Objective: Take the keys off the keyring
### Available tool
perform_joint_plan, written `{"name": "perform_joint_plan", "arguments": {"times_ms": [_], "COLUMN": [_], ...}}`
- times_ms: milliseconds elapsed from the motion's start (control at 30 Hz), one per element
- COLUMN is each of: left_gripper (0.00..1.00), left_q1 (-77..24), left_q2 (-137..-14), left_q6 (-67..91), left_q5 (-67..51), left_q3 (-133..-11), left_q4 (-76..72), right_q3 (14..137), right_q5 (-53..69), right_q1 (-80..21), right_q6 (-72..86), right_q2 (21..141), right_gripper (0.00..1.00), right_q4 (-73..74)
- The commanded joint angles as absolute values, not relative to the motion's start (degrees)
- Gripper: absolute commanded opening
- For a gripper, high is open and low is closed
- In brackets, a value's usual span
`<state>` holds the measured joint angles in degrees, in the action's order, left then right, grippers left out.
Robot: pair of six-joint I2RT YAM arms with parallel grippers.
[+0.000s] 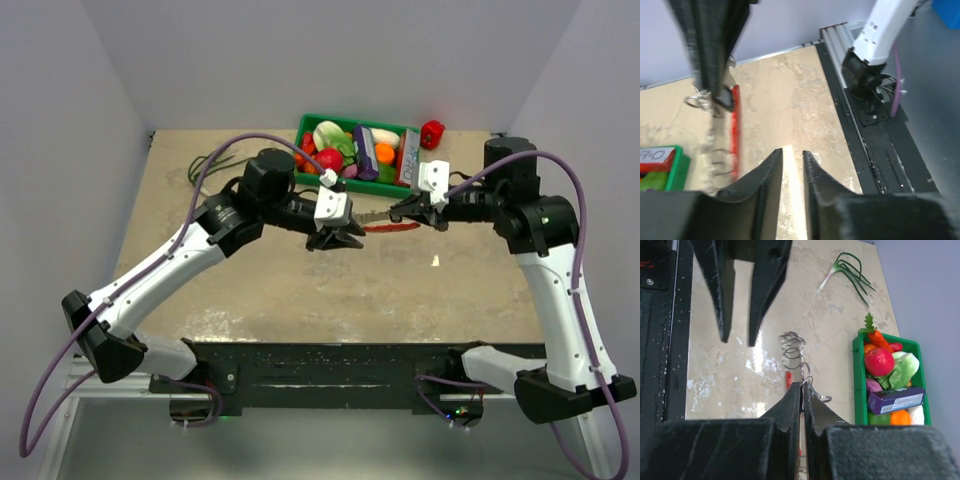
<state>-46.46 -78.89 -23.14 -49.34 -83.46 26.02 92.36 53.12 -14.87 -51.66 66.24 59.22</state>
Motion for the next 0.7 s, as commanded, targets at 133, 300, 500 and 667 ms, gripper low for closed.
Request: {"name": "perform_joint_plan", "arguments": {"times_ms": [133,300,500,667], "left_gripper": [0.47,0.56,0.58,0.58], "left_q1": [-46.2,-46.3,-47.7,-48.8], "left_q2": [-78.2,-81.2,-84.6,-86.8], "left_q6": [-23.3,-24.1,-26.4,-28.0], "left_q5": [-40.3,-40.5,-39.6,-39.7], "left_q3": [-90.5,-91.9,-93.7,-95.5], "left_q4": [24.3,24.1,24.5,25.4], "right_q3": [94.4,95.3,95.9,97.6], "right_q5": [54.0,54.7,55.8,56.3], "right_q1": [-14.8,-14.9,-14.9,-14.9], "right_q6": [-56.6,-58.2,-59.6,-63.4], "right_q2": [65.3,65.7,66.0,67.0], "right_gripper": [0.00,0.00,0.00,0.00], "right_q4": [63.3,65.8,68.2,73.0]}}
